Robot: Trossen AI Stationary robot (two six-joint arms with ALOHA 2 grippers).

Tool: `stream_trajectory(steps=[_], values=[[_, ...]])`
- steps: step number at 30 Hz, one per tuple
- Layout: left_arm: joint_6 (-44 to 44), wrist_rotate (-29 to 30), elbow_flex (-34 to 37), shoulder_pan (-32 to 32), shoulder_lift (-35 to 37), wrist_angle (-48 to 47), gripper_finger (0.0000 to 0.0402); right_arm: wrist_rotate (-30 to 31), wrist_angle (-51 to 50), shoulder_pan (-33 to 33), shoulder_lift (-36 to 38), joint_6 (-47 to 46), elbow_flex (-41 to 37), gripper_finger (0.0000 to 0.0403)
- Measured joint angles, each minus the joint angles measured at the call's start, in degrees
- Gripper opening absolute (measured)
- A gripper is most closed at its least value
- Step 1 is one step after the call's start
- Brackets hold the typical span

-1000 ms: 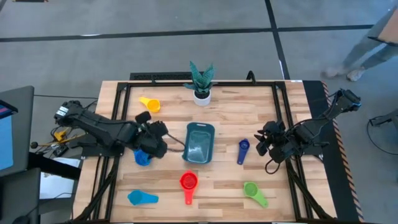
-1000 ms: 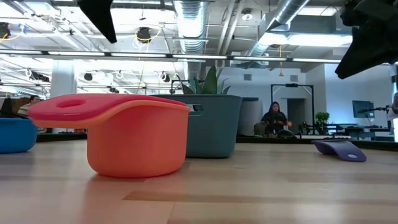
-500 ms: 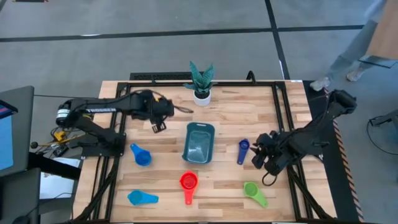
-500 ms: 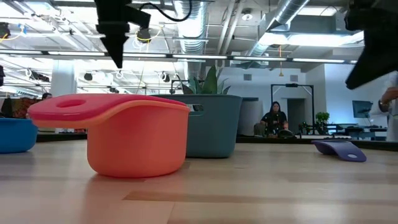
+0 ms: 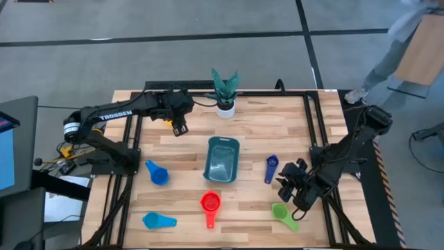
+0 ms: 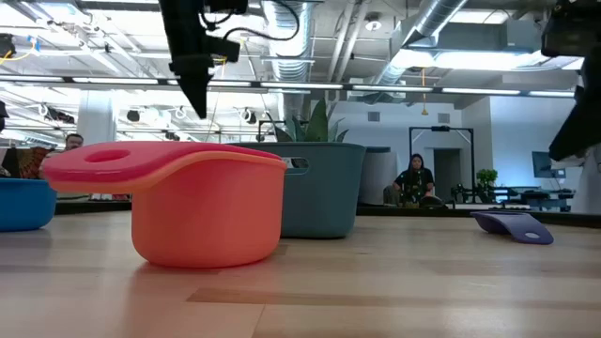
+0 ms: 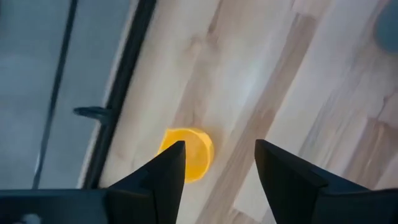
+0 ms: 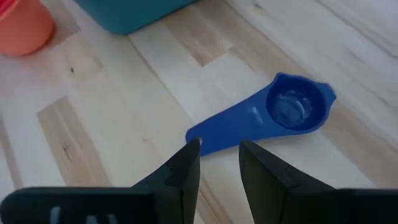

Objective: Nest measuring cups in basket
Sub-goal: Stack the yellow measuring cup on top of the red measuring cup

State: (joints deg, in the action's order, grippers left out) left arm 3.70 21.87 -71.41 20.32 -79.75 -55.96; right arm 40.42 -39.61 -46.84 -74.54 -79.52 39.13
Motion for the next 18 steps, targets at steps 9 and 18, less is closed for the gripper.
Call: stream_trajectory(steps=[9, 18], values=[[2.94, 0.01, 8.70, 3.68, 0.00, 0.92, 0.0178, -0.07, 2.70, -0.91, -2.38, 0.15, -0.02, 0.0137], [8.45, -0.01, 11.93, 12.30, 0.00, 2.93, 0.0178, 0.12, 5.94, -0.31, -2.01, 2.88, -0.02, 0.0133]])
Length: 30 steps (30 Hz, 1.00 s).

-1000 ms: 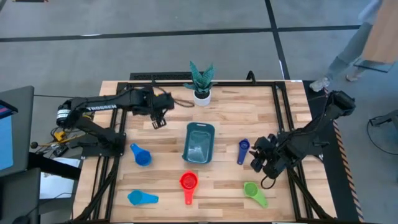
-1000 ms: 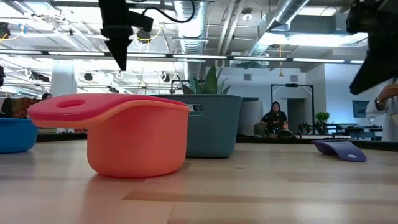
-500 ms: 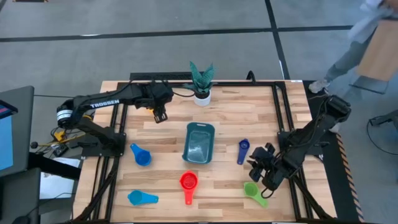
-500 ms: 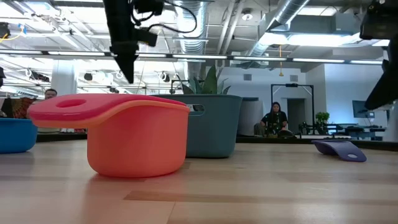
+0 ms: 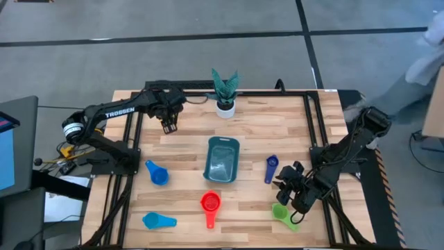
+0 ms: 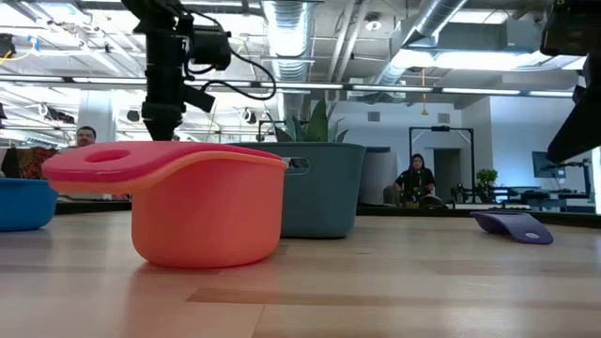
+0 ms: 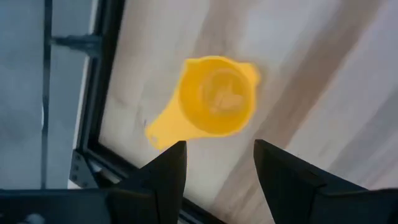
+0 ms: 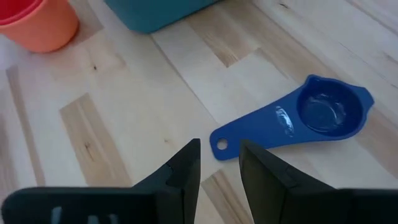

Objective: Nest measuring cups in basket
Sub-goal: Stack the yellow measuring cup on top of the red measuring cup

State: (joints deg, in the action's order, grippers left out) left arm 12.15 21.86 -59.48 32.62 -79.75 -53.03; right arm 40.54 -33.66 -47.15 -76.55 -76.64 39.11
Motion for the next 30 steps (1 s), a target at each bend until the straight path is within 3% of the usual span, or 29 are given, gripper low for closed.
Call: stream_trajectory(steps=[5, 11, 30], values=[[-0.82, -4.92, -0.07, 7.30, -1.42, 5.18, 0.0178, 0.57, -0.05, 0.12, 0.00, 0.37, 0.00, 0.0130], [0.06, -5.10, -0.04, 12.09, -5.46, 7.72, 0.0178, 0.59, 0.18, -0.14, -0.39, 0.19, 0.00, 0.0135], [8.65, -4.64, -0.04, 14.43, -18.83, 14.15, 0.0178, 0.19, 0.08, 0.03, -0.39, 0.41, 0.00, 0.0128]])
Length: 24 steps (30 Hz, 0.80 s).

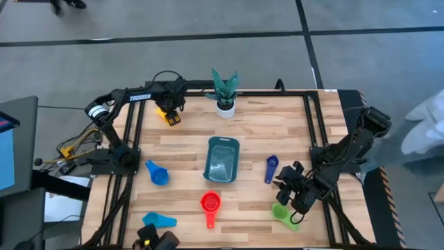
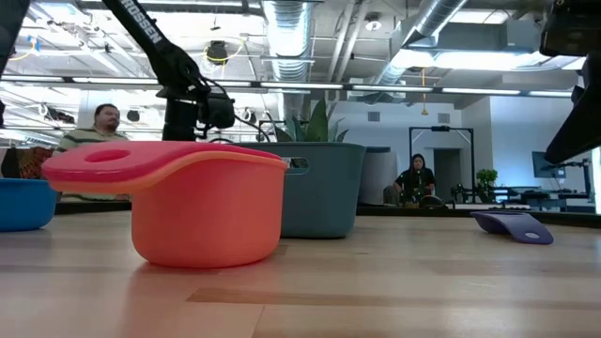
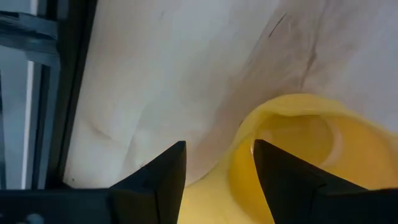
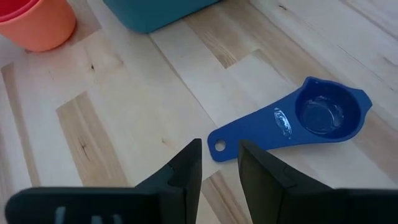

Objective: Nest measuring cups in basket
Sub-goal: Stack the yellow measuring cup on top of the red measuring cup

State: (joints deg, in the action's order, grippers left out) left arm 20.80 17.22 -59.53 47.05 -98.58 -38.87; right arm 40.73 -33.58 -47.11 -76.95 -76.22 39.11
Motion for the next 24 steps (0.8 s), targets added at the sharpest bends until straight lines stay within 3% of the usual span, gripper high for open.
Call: stream_trajectory(steps=[5, 13, 19, 24], values=[[-2.98, 0.58, 0.00, -0.15, -0.45, -0.26, 0.0145, 0.05, -0.20, 0.00, 0.00, 0.16, 0.00, 0.0129], [-17.89, 0.38, -3.38, -0.80, -0.43, -9.88, 0.0017, 2.99, -0.66, 0.31, 0.00, 0.39, 0.00, 0.0119], [-30.99, 0.20, -7.56, -4.24, -0.08, -18.40, 0.0013, 3.04, -0.61, 1.30, 0.00, 0.37, 0.00, 0.0119], [-39.46, -0.66, -10.90, -11.74, 3.23, -24.90, 0.0005, 3.92, -0.63, 1.51, 0.00, 0.31, 0.00, 0.0119]])
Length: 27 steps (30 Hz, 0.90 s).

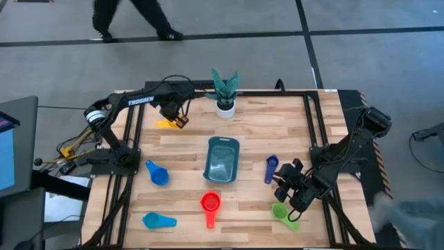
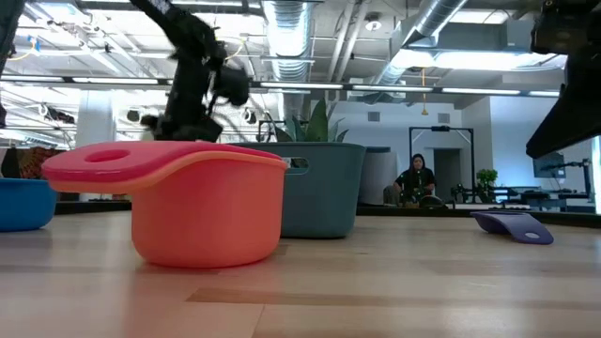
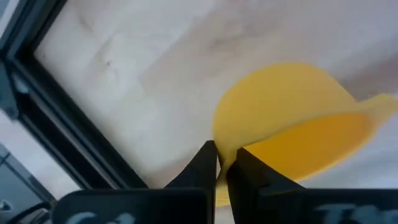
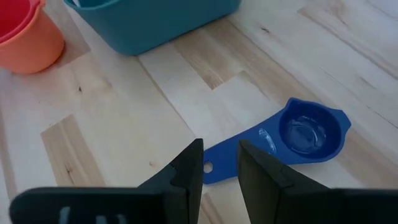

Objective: Nest measuring cups in basket
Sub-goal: Stack the yellow measuring cup on top of the red measuring cup

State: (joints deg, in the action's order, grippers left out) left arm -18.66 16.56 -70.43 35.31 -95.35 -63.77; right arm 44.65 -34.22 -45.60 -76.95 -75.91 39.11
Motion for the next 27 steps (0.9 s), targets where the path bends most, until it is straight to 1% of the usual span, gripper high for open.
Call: stream_trajectory(steps=[5, 7, 10, 13, 15, 17, 19, 22, 24, 27], values=[[-14.39, -0.86, -0.67, -10.32, 6.48, -1.94, 0.0007, 2.12, 0.97, -0.01, 0.00, -0.44, 0.01, 0.0118], [-22.52, -1.35, -0.62, -16.00, 8.99, -1.81, 0.0006, 3.06, 1.70, -0.04, 0.00, -0.55, 0.00, 0.0118], [-37.47, -2.76, -0.58, -26.08, 11.73, -0.95, 0.0009, 5.05, 3.74, -0.04, 0.00, 0.16, 0.00, 0.0118], [-51.97, -5.47, -0.58, -37.68, 12.60, 5.11, 0.0016, 9.10, 6.40, -0.04, 0.00, 1.55, 0.00, 0.0119], [-61.26, -6.54, -0.55, -44.83, 12.54, 9.84, 0.0017, 9.78, 8.02, 0.21, 0.00, 3.70, 0.00, 0.0118], [-68.90, -5.97, -0.55, -51.16, 12.05, 15.03, 0.0016, 9.70, 9.50, 0.79, 0.00, 5.91, 0.00, 0.0119], [-74.40, -3.39, -0.49, -56.22, 11.58, 19.40, 0.0013, 9.74, 11.02, 1.48, 0.00, 7.75, 0.00, 0.0119], [-80.57, -0.64, -0.53, -61.37, 10.94, 23.63, 0.0007, 9.76, 13.64, 2.97, 0.00, 10.37, 0.00, 0.0119], [-85.57, 0.91, -0.49, -64.47, 10.57, 23.24, 0.0004, 9.66, 15.62, 4.04, 0.02, 12.39, 0.00, 0.0119], [-93.47, 0.22, -0.53, -67.41, 8.51, 23.80, 0.0005, 9.49, 17.38, 4.96, 0.02, 14.54, 0.02, 0.0119]])
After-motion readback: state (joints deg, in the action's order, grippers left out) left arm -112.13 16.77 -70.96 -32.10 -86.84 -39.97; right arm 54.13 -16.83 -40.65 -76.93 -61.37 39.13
